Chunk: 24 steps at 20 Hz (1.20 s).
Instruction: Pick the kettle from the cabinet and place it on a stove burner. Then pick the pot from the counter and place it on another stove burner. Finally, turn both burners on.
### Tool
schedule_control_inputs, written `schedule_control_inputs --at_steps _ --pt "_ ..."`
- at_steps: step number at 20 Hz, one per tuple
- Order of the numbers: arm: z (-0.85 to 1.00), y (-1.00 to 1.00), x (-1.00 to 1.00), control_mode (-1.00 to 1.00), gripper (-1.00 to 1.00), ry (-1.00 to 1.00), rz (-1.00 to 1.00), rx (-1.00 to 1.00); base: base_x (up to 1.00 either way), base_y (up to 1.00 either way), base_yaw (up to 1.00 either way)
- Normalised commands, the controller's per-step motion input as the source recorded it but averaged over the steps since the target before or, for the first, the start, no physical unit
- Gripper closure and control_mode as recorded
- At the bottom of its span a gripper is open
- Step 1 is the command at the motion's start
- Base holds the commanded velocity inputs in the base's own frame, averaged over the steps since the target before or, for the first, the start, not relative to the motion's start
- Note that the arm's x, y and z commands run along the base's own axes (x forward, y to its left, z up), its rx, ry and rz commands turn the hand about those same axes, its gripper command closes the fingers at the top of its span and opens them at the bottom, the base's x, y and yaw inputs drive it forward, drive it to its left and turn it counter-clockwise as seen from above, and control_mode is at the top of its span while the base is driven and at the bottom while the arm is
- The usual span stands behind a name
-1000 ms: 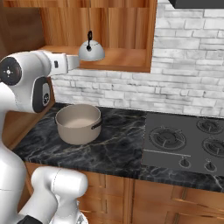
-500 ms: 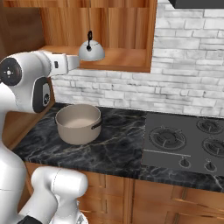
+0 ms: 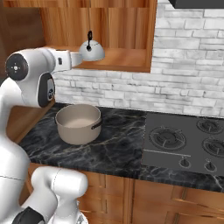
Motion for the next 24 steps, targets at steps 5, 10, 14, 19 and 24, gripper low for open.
schedule_control_inputs --at_steps 5,10,14,19,24 --pt "0.05 0.0 0.26 -1.0 -1.0 0.0 0.0 0.0 0.0 0.0 0.0" --pt "0.17 0.0 0.31 -1.0 -1.0 0.01 0.01 0.0 0.0 0.0 0.0" --pt "0.17 0.0 0.36 -1.0 -1.0 0.01 0.01 0.0 0.0 0.0 0.0" --pt "0.11 -0.01 0.4 -1.0 -1.0 0.0 0.02 0.0 0.0 0.0 0.0" --pt "0.02 -0.05 0.41 -1.0 -1.0 0.0 0.03 0.0 0.0 0.0 0.0"
